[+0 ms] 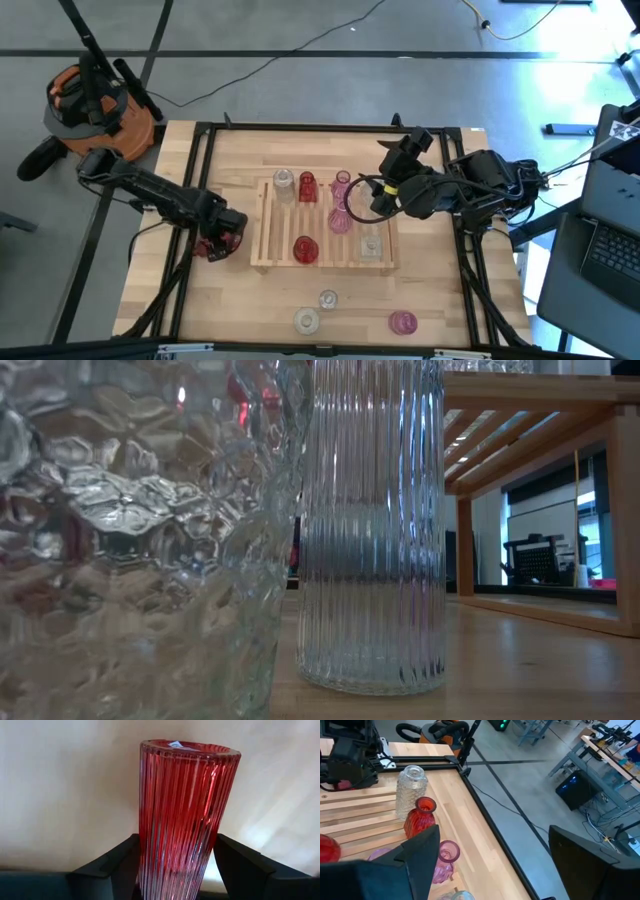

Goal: Sort vases onto shelf
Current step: Put the red vase on the shelf aligned with the other red vase

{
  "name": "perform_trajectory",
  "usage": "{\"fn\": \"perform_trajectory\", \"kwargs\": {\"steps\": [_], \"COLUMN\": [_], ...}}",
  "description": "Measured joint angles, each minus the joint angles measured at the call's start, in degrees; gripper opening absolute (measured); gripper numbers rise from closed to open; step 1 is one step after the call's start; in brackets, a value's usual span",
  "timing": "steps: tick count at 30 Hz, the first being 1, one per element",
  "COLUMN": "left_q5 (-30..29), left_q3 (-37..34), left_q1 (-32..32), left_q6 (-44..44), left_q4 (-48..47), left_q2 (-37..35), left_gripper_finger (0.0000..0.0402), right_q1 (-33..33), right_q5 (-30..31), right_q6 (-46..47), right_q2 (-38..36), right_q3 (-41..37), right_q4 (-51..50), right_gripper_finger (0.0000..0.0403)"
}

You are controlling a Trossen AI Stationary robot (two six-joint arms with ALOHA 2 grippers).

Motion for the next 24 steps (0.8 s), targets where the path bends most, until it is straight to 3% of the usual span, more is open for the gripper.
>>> {"fn": "perform_trajectory", "kwargs": {"steps": [13, 24], "left_q5": [1.90, 1.60], "left_q3": [-0.77, -0.64], "left_q1": [-2.25, -2.88], "left_q6": [-9.19, -14.72], "left_q4": [16.40, 16.13], "left_q2": [5.41, 6.03], "left_gripper_finger": [0.0234, 0.0219], "right_q1": [-0.02, -0.02], "right_q5": [0.21, 0.19], "right_q6": [-0.01, -0.01], "right_q2": [0.00, 0.00], "right_q3": [0.00, 0.00], "right_q4": [0.02, 0.02], "right_gripper_finger": [0.0319, 0.0319]}}
